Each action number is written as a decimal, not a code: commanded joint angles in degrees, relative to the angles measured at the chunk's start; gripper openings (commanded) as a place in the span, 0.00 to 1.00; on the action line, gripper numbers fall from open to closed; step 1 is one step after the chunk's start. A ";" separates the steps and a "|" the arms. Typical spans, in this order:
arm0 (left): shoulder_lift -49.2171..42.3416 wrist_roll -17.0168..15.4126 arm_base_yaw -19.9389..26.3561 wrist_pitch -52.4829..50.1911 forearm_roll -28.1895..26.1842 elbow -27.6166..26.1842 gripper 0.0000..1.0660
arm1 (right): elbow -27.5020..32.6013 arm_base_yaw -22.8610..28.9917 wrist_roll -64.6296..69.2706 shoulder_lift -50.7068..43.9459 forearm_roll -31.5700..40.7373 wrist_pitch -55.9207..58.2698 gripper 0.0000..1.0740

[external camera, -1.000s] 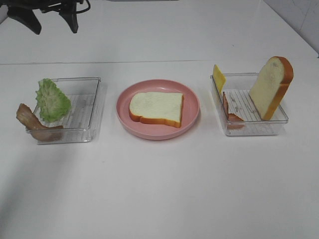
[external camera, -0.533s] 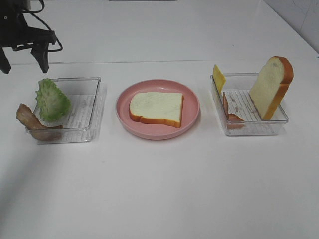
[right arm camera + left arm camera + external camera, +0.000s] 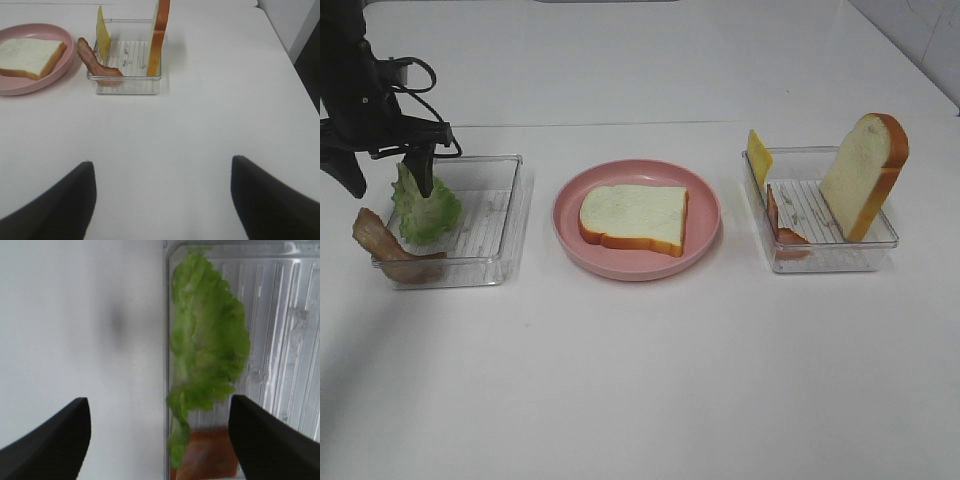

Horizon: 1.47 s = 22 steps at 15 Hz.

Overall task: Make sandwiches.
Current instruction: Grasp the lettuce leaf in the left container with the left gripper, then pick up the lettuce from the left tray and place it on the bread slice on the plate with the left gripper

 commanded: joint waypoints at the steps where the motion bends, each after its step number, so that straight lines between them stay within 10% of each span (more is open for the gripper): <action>1: 0.23 0.06 -0.06 -3.67 -0.69 0.23 0.62 | -0.06 -0.40 0.00 -0.63 -0.06 -0.63 0.66; 10: 0.17 1.55 -0.06 -6.76 -4.64 0.23 0.35 | -0.06 -0.40 0.00 -0.63 -0.06 -0.63 0.66; 16: 0.17 1.55 -0.06 -4.30 -3.27 0.23 0.00 | -0.06 -0.40 0.00 -0.63 -0.06 -0.63 0.66; 22: -0.06 1.60 -0.06 0.63 -5.96 -6.42 0.00 | -0.06 -0.40 0.00 -0.63 -0.06 -0.63 0.66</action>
